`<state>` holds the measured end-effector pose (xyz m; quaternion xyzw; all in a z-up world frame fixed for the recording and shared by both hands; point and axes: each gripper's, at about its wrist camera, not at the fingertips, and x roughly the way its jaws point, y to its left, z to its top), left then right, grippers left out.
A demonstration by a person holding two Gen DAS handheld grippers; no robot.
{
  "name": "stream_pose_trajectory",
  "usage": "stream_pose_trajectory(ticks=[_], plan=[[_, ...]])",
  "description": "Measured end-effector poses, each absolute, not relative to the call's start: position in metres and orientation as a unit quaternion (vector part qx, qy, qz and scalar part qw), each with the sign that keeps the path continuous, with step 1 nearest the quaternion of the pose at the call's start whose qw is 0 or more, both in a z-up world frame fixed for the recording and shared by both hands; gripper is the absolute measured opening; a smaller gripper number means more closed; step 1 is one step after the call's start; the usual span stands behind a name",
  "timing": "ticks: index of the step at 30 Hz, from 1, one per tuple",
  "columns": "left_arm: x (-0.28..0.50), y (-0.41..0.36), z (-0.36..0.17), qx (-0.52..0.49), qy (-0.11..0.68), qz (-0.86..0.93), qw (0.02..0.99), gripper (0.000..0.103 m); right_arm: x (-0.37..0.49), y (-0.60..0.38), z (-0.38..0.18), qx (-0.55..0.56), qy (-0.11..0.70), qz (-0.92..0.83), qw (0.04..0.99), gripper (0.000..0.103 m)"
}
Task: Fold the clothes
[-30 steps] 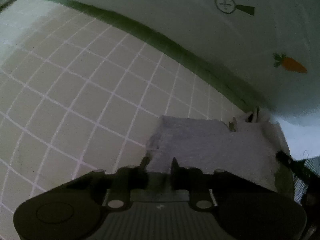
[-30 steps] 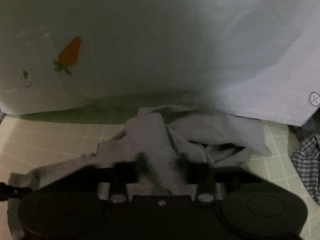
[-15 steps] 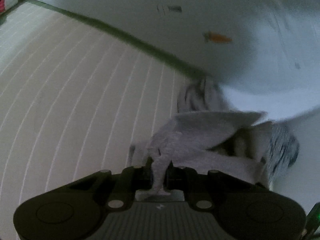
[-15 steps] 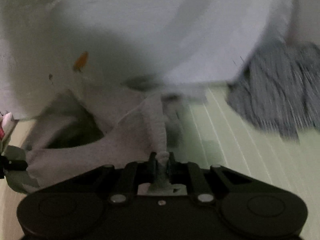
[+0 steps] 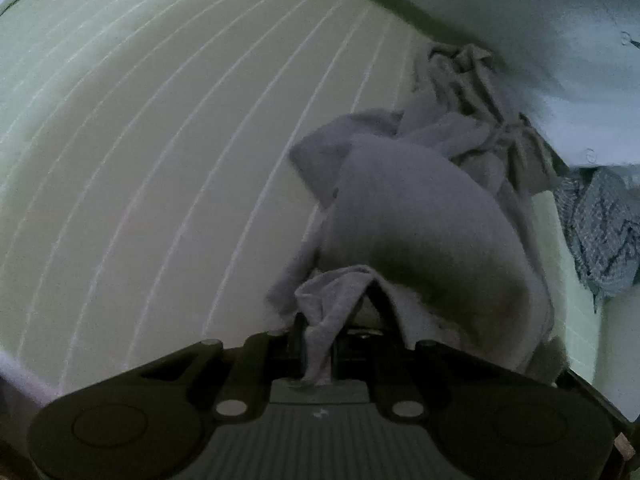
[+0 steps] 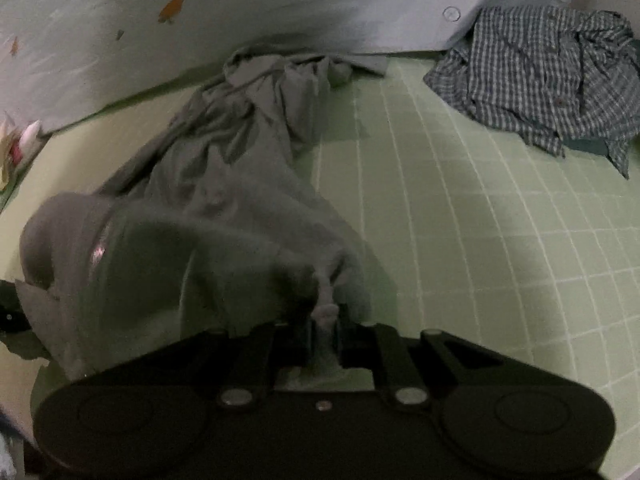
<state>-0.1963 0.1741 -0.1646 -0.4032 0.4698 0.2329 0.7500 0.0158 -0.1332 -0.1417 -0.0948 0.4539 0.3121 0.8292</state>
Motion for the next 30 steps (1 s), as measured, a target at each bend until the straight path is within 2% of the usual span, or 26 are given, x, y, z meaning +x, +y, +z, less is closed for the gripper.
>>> stream_pose_trajectory(ticks=[2,4,6,9,11,15,17,20,22,24,30], plan=[[-0.199,0.173,-0.162,-0.414,0.454,0.243,0.750,0.017,0.017,-0.139,-0.137,-0.088,0.455,0.318,0.827,0.015],[-0.205,0.175,-0.151,-0.417,0.438,0.261,0.752,0.022,0.019,-0.144,-0.129,-0.077,0.454,0.318,0.828,0.022],[-0.207,0.182,-0.135,-0.415,0.415,0.288,0.757,0.026,0.024,-0.150,-0.120,-0.068,0.444,0.312,0.837,0.038],[-0.221,0.203,-0.109,-0.424,0.364,0.320,0.765,0.032,0.034,-0.164,-0.103,-0.029,0.429,0.297,0.852,0.045],[-0.226,0.218,-0.099,-0.423,0.343,0.336,0.768,0.042,0.041,-0.172,-0.095,0.000,0.424,0.287,0.859,0.049],[-0.203,0.238,-0.100,-0.376,0.370,0.346,0.776,0.045,0.052,-0.161,-0.097,0.006,0.421,0.270,0.866,0.057],[-0.186,0.240,-0.103,-0.356,0.391,0.335,0.780,0.057,0.054,-0.148,-0.100,-0.002,0.426,0.257,0.867,0.062],[-0.160,0.239,-0.105,-0.318,0.417,0.310,0.793,0.060,0.054,-0.132,-0.103,-0.005,0.431,0.240,0.870,0.080],[-0.144,0.239,-0.107,-0.302,0.427,0.291,0.801,0.064,0.055,-0.123,-0.103,-0.013,0.430,0.238,0.871,0.086],[-0.127,0.241,-0.108,-0.299,0.433,0.267,0.807,0.067,0.059,-0.114,-0.104,-0.035,0.430,0.229,0.873,0.103],[-0.081,0.241,-0.126,-0.281,0.462,0.204,0.816,0.070,0.087,-0.096,-0.106,-0.058,0.425,0.202,0.881,0.103]])
